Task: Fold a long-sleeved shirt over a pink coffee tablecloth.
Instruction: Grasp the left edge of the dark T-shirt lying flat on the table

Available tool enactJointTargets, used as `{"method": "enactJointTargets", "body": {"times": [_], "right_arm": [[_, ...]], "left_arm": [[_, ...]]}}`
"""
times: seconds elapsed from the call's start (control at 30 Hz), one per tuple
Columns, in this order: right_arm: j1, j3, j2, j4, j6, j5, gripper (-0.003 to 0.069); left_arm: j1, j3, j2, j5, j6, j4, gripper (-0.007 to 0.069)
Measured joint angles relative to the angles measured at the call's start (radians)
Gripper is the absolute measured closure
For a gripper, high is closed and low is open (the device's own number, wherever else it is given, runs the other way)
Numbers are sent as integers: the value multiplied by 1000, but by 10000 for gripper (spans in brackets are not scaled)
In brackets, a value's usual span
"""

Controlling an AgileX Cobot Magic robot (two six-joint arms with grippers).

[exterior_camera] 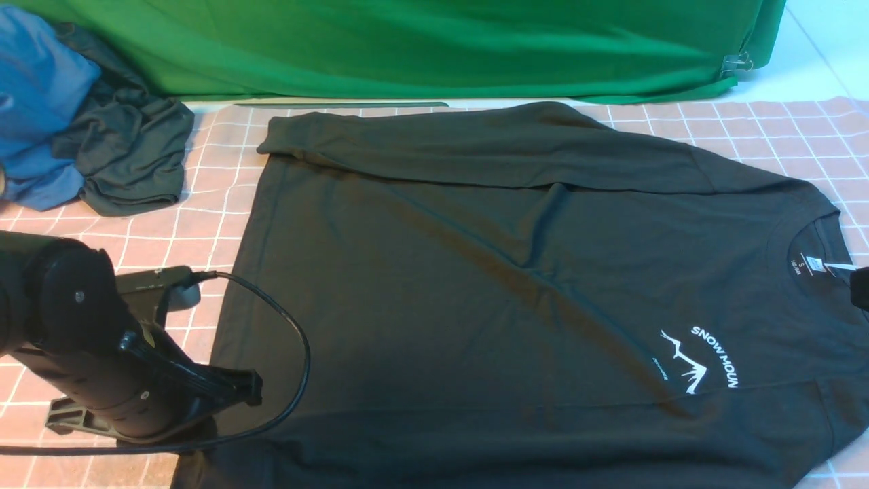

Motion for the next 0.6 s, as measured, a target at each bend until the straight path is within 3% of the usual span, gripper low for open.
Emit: {"method": "enactJointTargets", "body": {"times": [0.17,0.3,0.43,0.6], "right_arm": [[1,10,0,2,0,-43,620],[1,17,0,3,0,-60,620],[1,20,0,4,0,-66,619],[1,20,0,6,0,-68,617]], "left_arm": [[-4,0,18,-43,0,0,275],[-4,0,59,-49,15,-4,218],[-4,0,80,-68,31,-5,228],[-4,0,83,-91,58,-5,329]]}}
